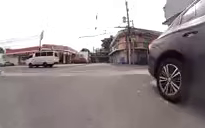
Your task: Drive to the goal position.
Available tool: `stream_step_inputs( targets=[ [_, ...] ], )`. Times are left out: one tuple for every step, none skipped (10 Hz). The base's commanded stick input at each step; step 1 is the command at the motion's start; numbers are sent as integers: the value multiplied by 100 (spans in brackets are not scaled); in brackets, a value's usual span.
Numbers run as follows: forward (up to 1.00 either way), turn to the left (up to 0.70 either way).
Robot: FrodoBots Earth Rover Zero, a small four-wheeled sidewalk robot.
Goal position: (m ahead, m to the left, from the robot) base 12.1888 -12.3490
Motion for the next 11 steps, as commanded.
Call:
stream_step_inputs(
  targets=[
    [50, 5],
    [50, 5],
    [50, 5],
    [50, 5],
    [50, 5],
    [50, 5],
    [50, 5],
    [50, 5],
    [50, 5],
    [50, 5],
    [50, 5]
  ],
)
